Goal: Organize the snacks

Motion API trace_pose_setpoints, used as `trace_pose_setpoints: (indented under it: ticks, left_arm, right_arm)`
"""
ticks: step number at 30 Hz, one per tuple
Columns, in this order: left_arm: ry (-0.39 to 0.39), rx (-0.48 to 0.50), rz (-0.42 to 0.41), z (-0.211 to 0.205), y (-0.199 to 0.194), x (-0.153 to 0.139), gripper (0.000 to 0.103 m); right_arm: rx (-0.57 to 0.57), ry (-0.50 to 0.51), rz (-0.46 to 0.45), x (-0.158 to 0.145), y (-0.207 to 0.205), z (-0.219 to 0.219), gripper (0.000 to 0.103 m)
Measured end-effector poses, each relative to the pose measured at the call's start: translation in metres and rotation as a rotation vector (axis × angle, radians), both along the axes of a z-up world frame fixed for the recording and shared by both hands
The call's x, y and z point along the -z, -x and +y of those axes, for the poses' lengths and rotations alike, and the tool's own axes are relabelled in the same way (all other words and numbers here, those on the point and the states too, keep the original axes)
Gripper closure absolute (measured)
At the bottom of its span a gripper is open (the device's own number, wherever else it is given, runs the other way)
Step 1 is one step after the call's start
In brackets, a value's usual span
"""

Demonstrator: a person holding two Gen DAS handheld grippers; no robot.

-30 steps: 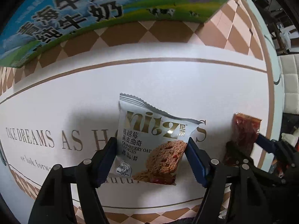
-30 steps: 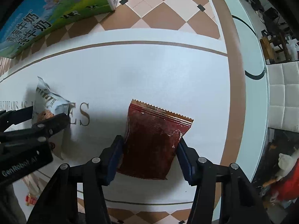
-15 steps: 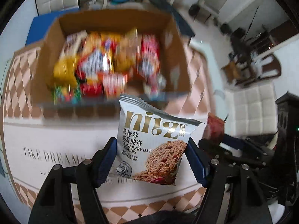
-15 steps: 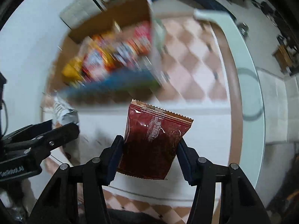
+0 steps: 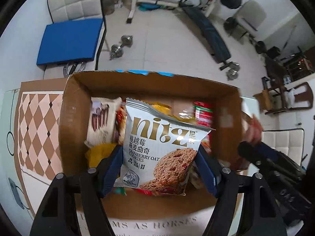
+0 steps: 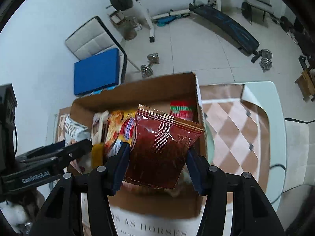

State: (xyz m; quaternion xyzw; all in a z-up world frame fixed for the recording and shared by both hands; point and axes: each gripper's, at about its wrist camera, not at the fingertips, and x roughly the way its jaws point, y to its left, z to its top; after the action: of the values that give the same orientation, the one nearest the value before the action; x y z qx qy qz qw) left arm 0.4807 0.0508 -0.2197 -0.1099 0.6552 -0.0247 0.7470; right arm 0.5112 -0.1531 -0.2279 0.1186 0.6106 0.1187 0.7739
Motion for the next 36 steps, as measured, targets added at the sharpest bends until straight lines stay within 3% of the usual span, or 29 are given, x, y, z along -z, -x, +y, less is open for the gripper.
trace_pose_setpoints:
  ticks: [9, 15, 17, 18, 19, 20, 21, 30, 36]
  left_arm:
    - [-0.036, 0.061, 0.117, -0.001, -0.033, 0.054, 0.032]
    - [-0.026, 0.037, 0.146, 0.009, -0.036, 0.065, 0.032]
    - [-0.007, 0.012, 0.136, 0.015, -0.036, 0.063, 0.028]
    - [-0.027, 0.010, 0.137, 0.016, -0.036, 0.063, 0.020]
    - [-0.046, 0.005, 0.140, 0.018, -0.036, 0.063, 0.011]
    - [-0.039, 0.002, 0.138, 0.020, -0.036, 0.062, 0.008]
    - [-0.027, -0.006, 0.137, 0.022, -0.035, 0.061, 0.006]
    - [-0.017, -0.026, 0.096, 0.025, -0.027, 0.048, 0.005]
    - [-0.077, -0.020, 0.031, 0.020, -0.007, 0.027, 0.005]
  right_arm:
    - [-0.033, 0.047, 0.089, 0.065, -0.063, 0.029, 0.044]
    - [-0.085, 0.030, 0.109, 0.082, -0.082, 0.051, 0.043]
    - [-0.089, 0.023, 0.138, 0.088, -0.088, 0.054, 0.039]
    - [-0.089, 0.022, 0.153, 0.091, -0.090, 0.055, 0.036]
    - [-0.085, 0.026, 0.167, 0.093, -0.092, 0.054, 0.025]
    - [-0.079, 0.031, 0.173, 0.094, -0.094, 0.053, 0.017]
    - [-0.078, 0.032, 0.170, 0.095, -0.095, 0.051, 0.015]
    - [-0.082, 0.032, 0.164, 0.082, -0.082, 0.036, 0.014]
    - [-0.107, 0.113, 0.119, 0.066, -0.053, 0.033, 0.013]
